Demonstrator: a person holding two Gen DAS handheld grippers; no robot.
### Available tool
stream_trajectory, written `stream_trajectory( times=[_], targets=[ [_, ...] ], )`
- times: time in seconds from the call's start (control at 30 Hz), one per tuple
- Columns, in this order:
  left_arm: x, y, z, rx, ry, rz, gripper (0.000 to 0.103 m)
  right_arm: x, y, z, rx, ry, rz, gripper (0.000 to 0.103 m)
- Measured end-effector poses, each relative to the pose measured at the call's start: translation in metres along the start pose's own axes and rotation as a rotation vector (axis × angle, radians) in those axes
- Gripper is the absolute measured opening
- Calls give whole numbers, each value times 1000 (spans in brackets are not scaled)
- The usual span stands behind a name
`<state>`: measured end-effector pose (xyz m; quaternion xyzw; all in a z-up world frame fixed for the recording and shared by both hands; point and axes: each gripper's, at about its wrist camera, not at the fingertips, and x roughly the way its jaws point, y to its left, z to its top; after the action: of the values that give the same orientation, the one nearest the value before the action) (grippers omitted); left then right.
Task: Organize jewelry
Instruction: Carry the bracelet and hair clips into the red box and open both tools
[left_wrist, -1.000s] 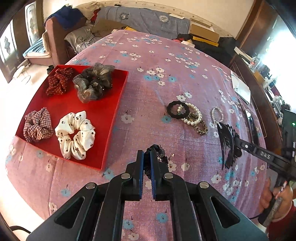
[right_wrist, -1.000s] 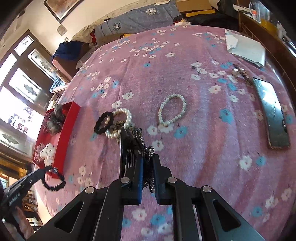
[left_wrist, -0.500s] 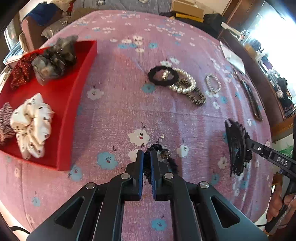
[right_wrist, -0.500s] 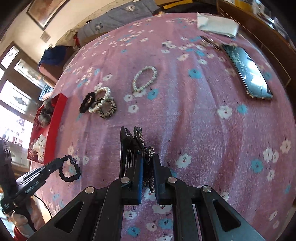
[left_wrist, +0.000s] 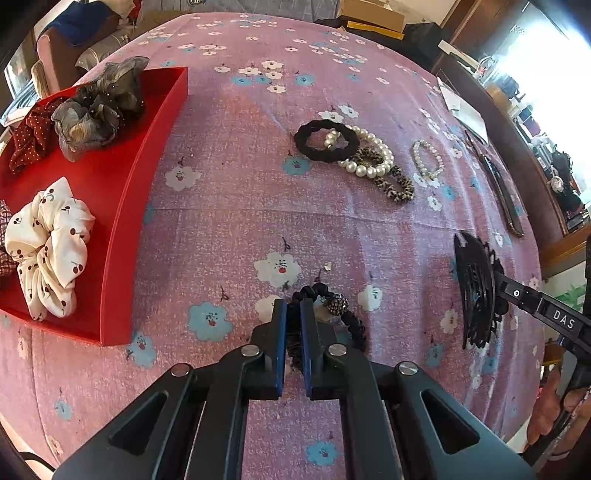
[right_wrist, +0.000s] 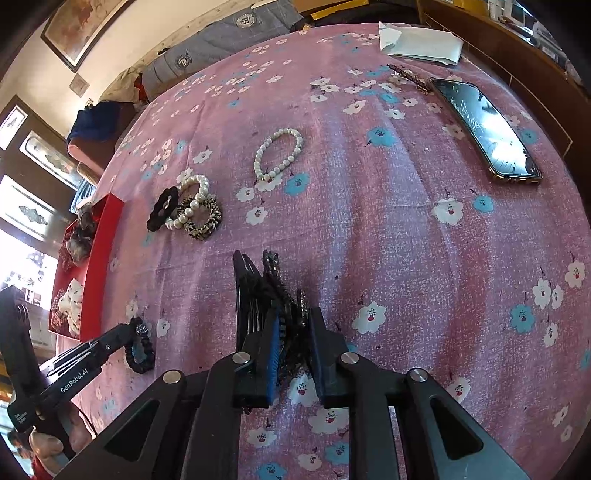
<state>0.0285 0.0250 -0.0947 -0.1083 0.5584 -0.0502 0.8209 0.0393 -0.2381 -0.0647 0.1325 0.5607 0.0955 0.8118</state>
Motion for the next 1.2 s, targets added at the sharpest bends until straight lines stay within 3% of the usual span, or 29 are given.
stream_trajectory(
  times=[0.27, 0.5, 0.93, 1.2],
  targets=[
    [-55, 5, -4, -21, -78, -56, 6, -34, 9, -4, -17, -68, 17, 14],
    [-109, 44, -5, -98, -157, -47, 6, -55, 36, 2, -67, -110, 61, 14],
    [-169, 165, 29, -159, -260, 158, 6, -33, 178, 8, -286, -71, 218, 15],
    [-155, 231, 67, -213, -240, 123, 7, 1, 276, 19, -392, -39, 274, 15]
  ],
)
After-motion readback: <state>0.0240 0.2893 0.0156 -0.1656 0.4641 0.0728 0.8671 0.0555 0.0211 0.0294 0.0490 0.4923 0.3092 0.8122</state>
